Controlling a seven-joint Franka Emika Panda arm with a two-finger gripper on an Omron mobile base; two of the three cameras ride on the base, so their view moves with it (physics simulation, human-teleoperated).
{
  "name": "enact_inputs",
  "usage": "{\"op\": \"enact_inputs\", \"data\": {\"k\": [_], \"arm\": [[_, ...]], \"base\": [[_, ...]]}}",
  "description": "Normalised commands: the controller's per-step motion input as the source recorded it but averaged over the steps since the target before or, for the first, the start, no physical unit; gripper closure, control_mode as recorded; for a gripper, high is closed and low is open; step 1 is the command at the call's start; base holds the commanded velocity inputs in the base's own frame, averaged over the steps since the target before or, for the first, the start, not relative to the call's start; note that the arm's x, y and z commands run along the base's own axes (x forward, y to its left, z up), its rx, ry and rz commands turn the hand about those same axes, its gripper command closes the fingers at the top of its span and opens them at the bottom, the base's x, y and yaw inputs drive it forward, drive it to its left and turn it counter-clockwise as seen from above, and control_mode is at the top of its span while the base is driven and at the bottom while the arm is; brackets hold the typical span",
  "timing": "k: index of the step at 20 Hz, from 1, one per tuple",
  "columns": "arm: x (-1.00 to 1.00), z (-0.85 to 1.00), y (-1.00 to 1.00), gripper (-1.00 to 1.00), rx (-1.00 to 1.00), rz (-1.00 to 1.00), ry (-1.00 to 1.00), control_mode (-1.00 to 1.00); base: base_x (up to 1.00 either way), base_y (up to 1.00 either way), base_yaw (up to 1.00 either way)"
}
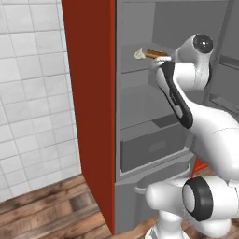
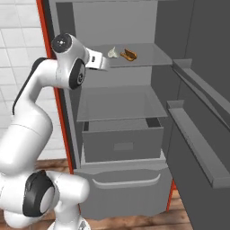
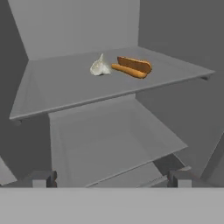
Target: Retrieve the bottle and the shaker from the cabinet and place them next to the mixing bowl on the counter. Then add garlic from the fridge to the mixing bowl.
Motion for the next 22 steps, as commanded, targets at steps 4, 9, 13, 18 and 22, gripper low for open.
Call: {"op": "enact_inputs", "data": {"k": [4,9,13,18,22], "arm": [[0.58,0.49,0.06,-1.0,-0.02,-0.01,0.01,-1.0],[0.6,0.06,0.11,-1.0,0.0,0.02,0.06,-1.0],[0.62,-0.24,-0.01,-1.0,0.02,0.08,0.0,-1.0],[0.74,0.0,0.0,-1.0,0.0,0.07,0.0,-1.0],[0.8,0.0,0.0,-1.0,-0.01,0.06,0.02,-1.0]], "base": [[0.0,0.0,0.0],[0.0,0.0,0.0],[0.0,0.0,0.0],[0.0,0.0,0.0],[0.0,0.0,0.0]]}}
